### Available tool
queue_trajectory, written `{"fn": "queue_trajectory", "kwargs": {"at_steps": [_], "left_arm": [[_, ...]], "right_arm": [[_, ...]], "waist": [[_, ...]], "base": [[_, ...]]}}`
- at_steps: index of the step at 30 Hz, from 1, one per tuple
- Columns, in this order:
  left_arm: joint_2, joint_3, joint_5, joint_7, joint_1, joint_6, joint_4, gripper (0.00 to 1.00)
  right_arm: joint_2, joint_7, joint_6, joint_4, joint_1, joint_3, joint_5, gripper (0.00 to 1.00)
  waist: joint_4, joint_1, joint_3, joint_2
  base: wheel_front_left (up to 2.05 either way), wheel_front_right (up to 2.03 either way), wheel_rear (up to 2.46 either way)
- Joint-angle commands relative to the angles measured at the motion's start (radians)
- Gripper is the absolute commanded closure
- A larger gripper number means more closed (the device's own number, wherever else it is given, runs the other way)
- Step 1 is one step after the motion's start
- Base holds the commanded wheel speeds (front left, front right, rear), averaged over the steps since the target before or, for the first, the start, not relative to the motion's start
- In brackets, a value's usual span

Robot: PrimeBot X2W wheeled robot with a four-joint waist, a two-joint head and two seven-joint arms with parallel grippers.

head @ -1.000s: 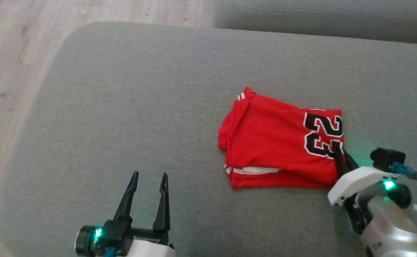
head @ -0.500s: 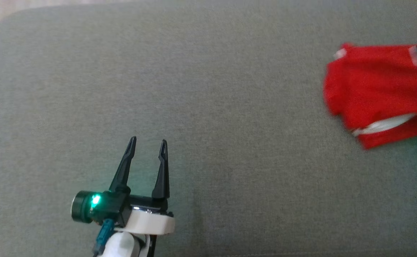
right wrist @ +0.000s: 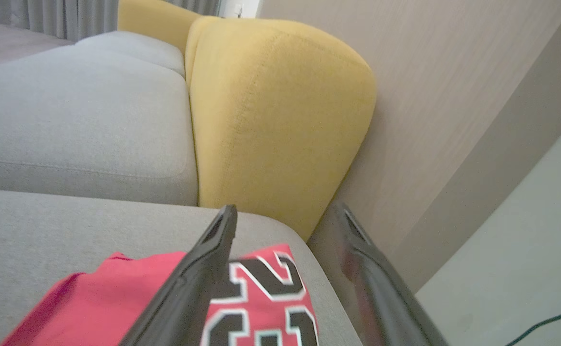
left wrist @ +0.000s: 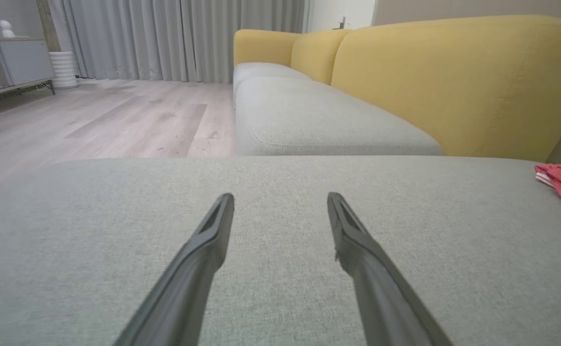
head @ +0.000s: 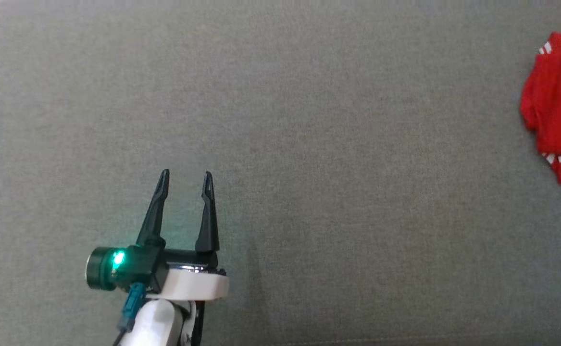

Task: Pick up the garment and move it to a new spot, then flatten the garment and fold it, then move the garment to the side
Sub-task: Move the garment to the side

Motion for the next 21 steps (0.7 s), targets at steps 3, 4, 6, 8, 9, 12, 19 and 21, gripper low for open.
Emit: {"fn": "queue_trajectory", "kwargs": {"at_steps": [3,4,6,8,9,12,19,21], "left_arm": [[-0.002,0.025,-0.024,-0.01,0.014,0.008,-0.023,0.0],[-0.002,0.026,-0.035,-0.01,0.026,0.004,-0.019,0.0],[-0.002,0.031,-0.055,-0.01,0.055,-0.002,-0.017,0.0],[-0.002,0.036,-0.067,-0.01,0.092,-0.009,-0.003,0.0],[-0.002,0.041,-0.07,-0.01,0.11,-0.01,0.0,0.0],[-0.002,0.053,-0.071,-0.01,0.149,-0.011,0.002,0.0],[-0.002,0.094,-0.02,-0.01,0.209,-0.008,-0.032,0.0],[-0.002,0.104,-0.011,-0.01,0.224,-0.015,-0.042,0.0]], "right_arm": [[0.126,-0.011,-0.001,-0.14,0.146,-0.016,-0.062,0.0],[0.173,-0.011,-0.001,-0.175,0.185,-0.006,-0.067,0.0],[0.263,-0.011,-0.001,-0.245,0.265,0.027,-0.064,0.0],[0.342,-0.011,-0.001,-0.31,0.354,0.089,-0.039,0.0],[0.375,-0.011,-0.001,-0.346,0.396,0.123,-0.023,0.0],[0.434,-0.011,-0.001,-0.434,0.501,0.225,0.043,0.0],[0.508,-0.011,-0.001,-0.537,0.648,0.305,0.102,0.0],[0.525,-0.011,-0.001,-0.555,0.681,0.304,0.096,0.0]], "waist": [[0.03,0.0,-0.116,0.0],[0.035,0.0,-0.145,0.0],[0.048,0.0,-0.211,0.0],[0.061,0.0,-0.278,0.0],[0.067,0.0,-0.299,0.0],[0.086,0.0,-0.345,0.0],[0.106,0.0,-0.397,0.0],[0.107,0.0,-0.405,0.0]], "base": [[0.0,0.0,0.0],[0.0,0.0,0.0],[0.0,0.0,0.0],[0.0,0.0,0.0],[0.0,0.0,0.0],[0.0,0.0,0.0],[0.0,0.0,0.0],[0.0,0.0,0.0]]}}
